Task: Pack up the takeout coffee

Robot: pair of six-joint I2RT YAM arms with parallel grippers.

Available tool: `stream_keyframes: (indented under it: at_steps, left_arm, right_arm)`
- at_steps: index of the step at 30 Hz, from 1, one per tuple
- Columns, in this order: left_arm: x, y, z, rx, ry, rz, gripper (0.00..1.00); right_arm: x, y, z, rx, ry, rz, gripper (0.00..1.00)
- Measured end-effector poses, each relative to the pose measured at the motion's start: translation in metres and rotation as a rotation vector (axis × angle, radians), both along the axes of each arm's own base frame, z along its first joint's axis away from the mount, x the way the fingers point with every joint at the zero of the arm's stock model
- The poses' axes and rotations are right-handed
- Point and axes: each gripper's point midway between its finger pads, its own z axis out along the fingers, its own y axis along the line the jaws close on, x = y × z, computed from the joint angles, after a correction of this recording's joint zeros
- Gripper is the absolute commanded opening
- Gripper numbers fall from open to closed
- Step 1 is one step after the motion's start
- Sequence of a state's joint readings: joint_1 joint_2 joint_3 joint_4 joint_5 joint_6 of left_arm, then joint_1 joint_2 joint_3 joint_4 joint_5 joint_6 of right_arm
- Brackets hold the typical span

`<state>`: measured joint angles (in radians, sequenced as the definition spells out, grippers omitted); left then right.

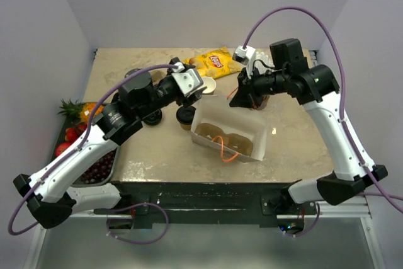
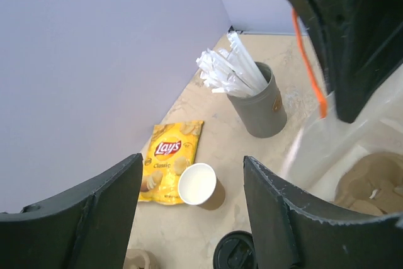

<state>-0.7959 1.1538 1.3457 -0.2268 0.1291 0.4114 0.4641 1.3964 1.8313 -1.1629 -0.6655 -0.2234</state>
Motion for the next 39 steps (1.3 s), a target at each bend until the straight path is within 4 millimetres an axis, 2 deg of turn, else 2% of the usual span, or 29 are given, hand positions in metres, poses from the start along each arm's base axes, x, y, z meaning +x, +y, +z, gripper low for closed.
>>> stream_keyframes:
  at_steps: [5, 8, 9, 12, 15, 21, 26, 29, 35, 38, 39]
  left_arm:
    - [0.005, 0.013, -0.005, -0.015, 0.023, 0.052, 0.69]
    - [0.012, 0.017, -0.009, -0.009, 0.030, 0.070, 0.69]
    - [0.012, 0.016, -0.010, -0.006, 0.034, 0.059, 0.69]
    - [0.008, 0.007, -0.020, 0.017, 0.061, 0.000, 0.69]
    - [-0.006, -0.006, -0.036, 0.078, 0.099, -0.120, 0.71]
    - [-0.045, -0.028, -0.056, 0.248, 0.104, -0.429, 0.77]
    - [-0.069, -0.051, -0.067, 0.327, 0.137, -0.616, 0.76]
    - [-0.081, -0.069, -0.081, 0.367, 0.191, -0.701, 0.73]
    - [-0.085, -0.085, -0.127, 0.455, 0.343, -0.748, 0.61]
    - [-0.088, -0.085, -0.145, 0.489, 0.420, -0.754, 0.49]
    - [-0.089, -0.085, -0.148, 0.494, 0.436, -0.753, 0.37]
  right_arm:
    - [-0.019, -0.008, -0.012, -0.019, 0.088, 0.013, 0.00]
    - [-0.026, -0.018, -0.047, -0.066, 0.165, -0.007, 0.00]
    - [-0.027, -0.022, -0.065, -0.095, 0.212, -0.021, 0.00]
    - [-0.011, -0.031, -0.099, -0.163, 0.307, -0.076, 0.00]
    - [0.012, -0.037, -0.114, -0.199, 0.332, -0.117, 0.00]
    - [0.031, -0.038, -0.102, -0.208, 0.236, -0.108, 0.01]
    - [0.033, -0.039, -0.100, -0.214, 0.206, -0.096, 0.00]
    - [0.034, -0.040, -0.100, -0.222, 0.196, -0.095, 0.00]
    - [0.035, -0.042, -0.100, -0.230, 0.178, -0.090, 0.00]
    - [0.033, -0.043, -0.099, -0.230, 0.172, -0.087, 0.00]
    - [0.032, -0.043, -0.099, -0.230, 0.170, -0.087, 0.00]
